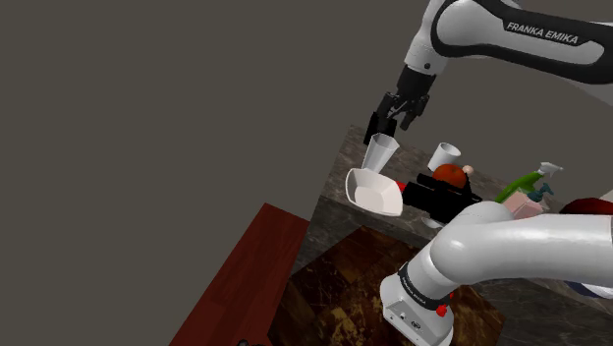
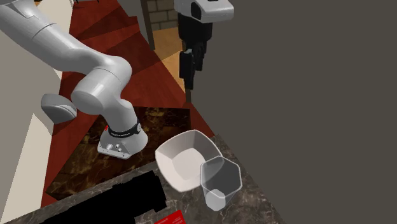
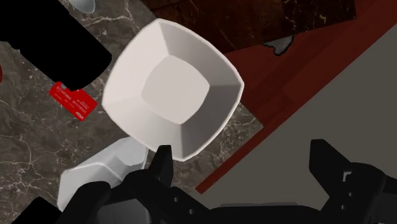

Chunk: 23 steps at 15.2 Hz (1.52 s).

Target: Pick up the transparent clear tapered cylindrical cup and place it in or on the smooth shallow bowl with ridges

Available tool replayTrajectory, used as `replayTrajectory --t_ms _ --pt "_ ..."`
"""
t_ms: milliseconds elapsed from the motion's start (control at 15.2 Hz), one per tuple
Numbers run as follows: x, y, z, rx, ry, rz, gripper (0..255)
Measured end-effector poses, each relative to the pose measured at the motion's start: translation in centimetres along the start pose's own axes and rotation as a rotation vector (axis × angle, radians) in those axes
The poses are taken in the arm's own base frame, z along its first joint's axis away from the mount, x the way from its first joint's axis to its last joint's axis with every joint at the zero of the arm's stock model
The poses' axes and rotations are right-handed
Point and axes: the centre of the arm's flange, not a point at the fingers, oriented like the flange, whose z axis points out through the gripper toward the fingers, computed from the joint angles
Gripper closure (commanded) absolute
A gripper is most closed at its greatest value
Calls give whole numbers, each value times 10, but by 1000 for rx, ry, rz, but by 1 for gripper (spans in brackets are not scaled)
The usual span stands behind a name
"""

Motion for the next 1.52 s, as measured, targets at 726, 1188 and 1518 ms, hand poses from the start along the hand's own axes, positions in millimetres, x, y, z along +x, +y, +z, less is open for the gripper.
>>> replayTrajectory --t_ms 726,1188,1518 --pt "73 67 91 -94 13 1 0" --pt "114 107 139 -143 21 2 0" --pt "115 112 166 -146 22 1 0"
